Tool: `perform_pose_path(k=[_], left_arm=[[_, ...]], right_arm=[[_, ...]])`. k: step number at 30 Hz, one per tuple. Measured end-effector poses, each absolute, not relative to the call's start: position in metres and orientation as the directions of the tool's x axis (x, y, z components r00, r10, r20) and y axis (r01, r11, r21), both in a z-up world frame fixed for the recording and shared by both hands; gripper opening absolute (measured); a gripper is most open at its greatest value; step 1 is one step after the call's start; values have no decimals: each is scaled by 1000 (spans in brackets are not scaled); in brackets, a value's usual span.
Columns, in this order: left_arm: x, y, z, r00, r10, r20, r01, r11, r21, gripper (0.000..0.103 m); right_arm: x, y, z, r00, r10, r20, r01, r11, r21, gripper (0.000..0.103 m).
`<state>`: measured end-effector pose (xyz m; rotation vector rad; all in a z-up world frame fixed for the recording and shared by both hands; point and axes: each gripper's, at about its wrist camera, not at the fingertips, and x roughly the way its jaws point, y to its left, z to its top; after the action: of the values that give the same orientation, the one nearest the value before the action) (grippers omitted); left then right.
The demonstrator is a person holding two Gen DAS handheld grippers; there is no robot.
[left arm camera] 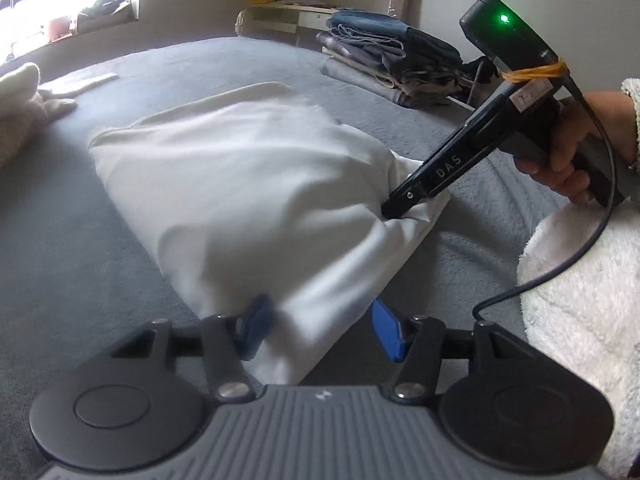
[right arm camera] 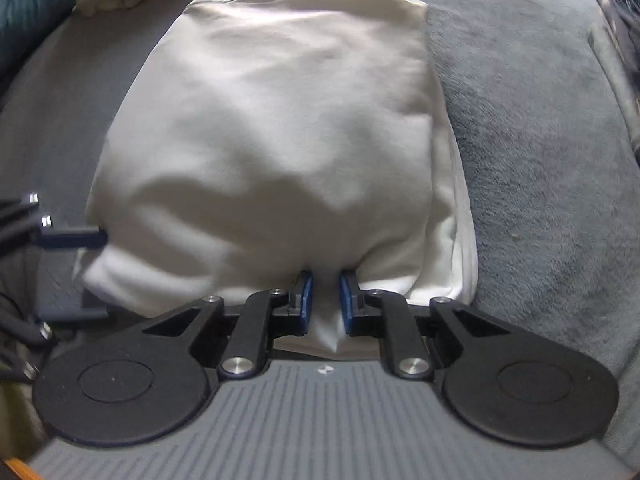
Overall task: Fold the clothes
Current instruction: 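Lift the pinched sweatshirt end with the right gripper and fold it over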
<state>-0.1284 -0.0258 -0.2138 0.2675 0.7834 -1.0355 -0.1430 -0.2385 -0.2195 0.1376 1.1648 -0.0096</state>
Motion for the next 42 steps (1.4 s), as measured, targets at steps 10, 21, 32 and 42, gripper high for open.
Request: perform_pose_path(k=[10,21,32,42], left_arm=[[-118,-16,-214,238,-702,-671,828,508,-238,58],[-112,-8,-204,220,-727,-650,813,505,-290,57],[-81,-29,-170,346,-717,-605,817,548,-182,58],[-59,-64,-203,417,-593,-688,762,641,-91,43]], right_arm=[[-142,-235,-187,480,11,-877,77,996,55,13],[-127,-243,-225,523,-36,-852,132,990,39,12],[-139,-256,-229,572,18,-820,189,970,152,13],[-142,-260,-233,590,34,-807,214,957,197,13]])
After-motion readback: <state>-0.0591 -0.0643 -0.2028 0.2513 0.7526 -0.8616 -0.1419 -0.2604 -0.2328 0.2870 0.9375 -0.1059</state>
